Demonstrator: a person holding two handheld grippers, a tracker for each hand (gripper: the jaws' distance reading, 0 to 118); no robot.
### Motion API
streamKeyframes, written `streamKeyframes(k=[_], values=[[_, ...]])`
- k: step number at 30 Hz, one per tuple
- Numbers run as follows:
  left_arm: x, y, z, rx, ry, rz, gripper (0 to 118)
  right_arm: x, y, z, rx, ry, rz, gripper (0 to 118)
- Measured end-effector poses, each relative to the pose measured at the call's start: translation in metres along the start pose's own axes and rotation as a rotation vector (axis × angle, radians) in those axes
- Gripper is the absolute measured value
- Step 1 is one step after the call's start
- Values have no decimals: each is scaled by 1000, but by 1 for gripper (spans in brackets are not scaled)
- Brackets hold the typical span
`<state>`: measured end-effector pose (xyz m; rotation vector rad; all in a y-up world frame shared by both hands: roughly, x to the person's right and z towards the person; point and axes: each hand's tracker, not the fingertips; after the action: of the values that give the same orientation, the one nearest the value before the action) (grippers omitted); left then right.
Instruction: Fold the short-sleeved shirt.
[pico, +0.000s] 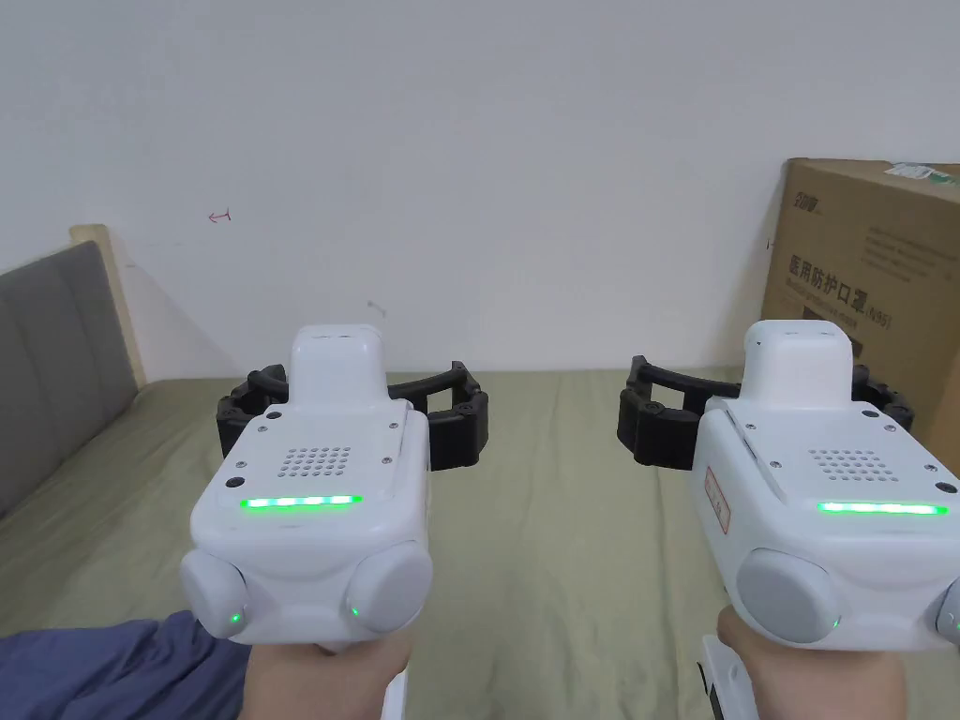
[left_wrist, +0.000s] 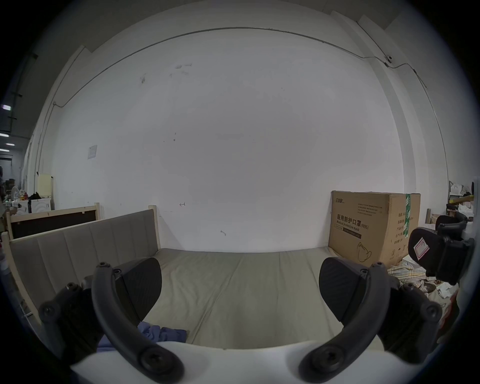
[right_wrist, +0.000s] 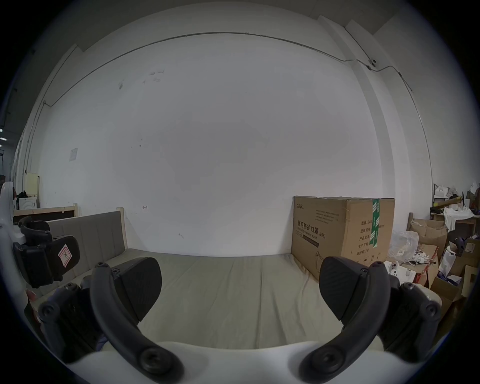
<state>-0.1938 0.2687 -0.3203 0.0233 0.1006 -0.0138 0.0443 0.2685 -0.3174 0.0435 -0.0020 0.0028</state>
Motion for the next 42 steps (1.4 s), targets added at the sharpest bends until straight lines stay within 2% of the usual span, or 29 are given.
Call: streamKeyframes(k=[15, 23, 42], values=[[-4, -1, 0, -18, 6, 18, 118, 4, -3, 3, -11, 1, -27, 118], [-5, -4, 0, -15, 10, 19, 118, 4, -5, 4, -4, -13, -11, 118], [-6, -3, 1, -14, 22, 25, 118, 1, 0, 5, 11, 31, -16, 118]])
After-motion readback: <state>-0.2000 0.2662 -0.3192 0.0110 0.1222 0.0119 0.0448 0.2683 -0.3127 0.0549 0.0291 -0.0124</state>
